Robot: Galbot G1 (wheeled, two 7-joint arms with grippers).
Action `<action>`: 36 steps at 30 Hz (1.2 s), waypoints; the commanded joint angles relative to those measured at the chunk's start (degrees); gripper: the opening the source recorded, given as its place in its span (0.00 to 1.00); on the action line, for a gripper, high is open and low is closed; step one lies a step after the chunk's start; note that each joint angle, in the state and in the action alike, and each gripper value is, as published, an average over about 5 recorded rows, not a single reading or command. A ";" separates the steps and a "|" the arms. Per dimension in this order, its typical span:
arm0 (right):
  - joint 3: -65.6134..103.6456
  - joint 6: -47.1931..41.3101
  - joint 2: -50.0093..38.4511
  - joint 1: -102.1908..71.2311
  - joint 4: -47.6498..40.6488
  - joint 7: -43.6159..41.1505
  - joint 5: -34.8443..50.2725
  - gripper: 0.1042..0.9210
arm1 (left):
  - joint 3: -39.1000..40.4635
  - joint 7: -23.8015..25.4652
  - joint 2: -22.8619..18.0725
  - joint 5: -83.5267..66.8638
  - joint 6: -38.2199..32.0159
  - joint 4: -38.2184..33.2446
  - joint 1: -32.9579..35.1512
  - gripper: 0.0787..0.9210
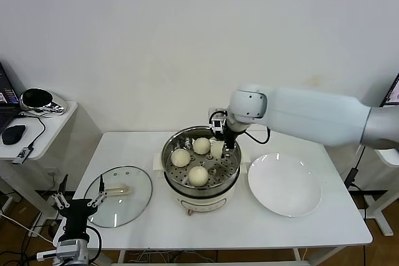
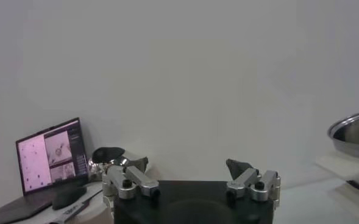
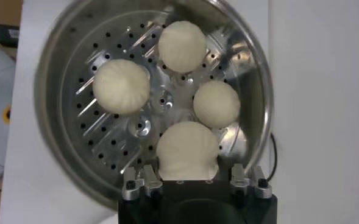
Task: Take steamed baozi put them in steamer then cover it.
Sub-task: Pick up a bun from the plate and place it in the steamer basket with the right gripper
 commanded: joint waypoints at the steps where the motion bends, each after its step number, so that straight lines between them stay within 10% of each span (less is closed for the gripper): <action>1: 1.13 -1.41 2.81 -5.49 -3.68 1.57 -1.90 0.61 | 0.00 0.01 -0.15 0.01 0.00 0.04 -0.08 0.88; 18: 2.76 -1.46 1.78 -6.37 -3.12 1.03 -2.73 0.62 | -0.14 -0.01 -0.31 -0.01 -0.10 0.09 -0.02 0.88; 27: 6.18 -1.31 -6.33 -1.31 4.25 -1.13 -1.84 0.86 | 0.00 0.04 -0.20 -0.10 0.00 0.25 -0.42 0.88; 36: 23.26 10.82 -25.14 -18.96 21.06 30.24 0.34 0.88 | 0.60 -0.10 -0.29 -0.24 0.03 -0.08 -0.27 0.88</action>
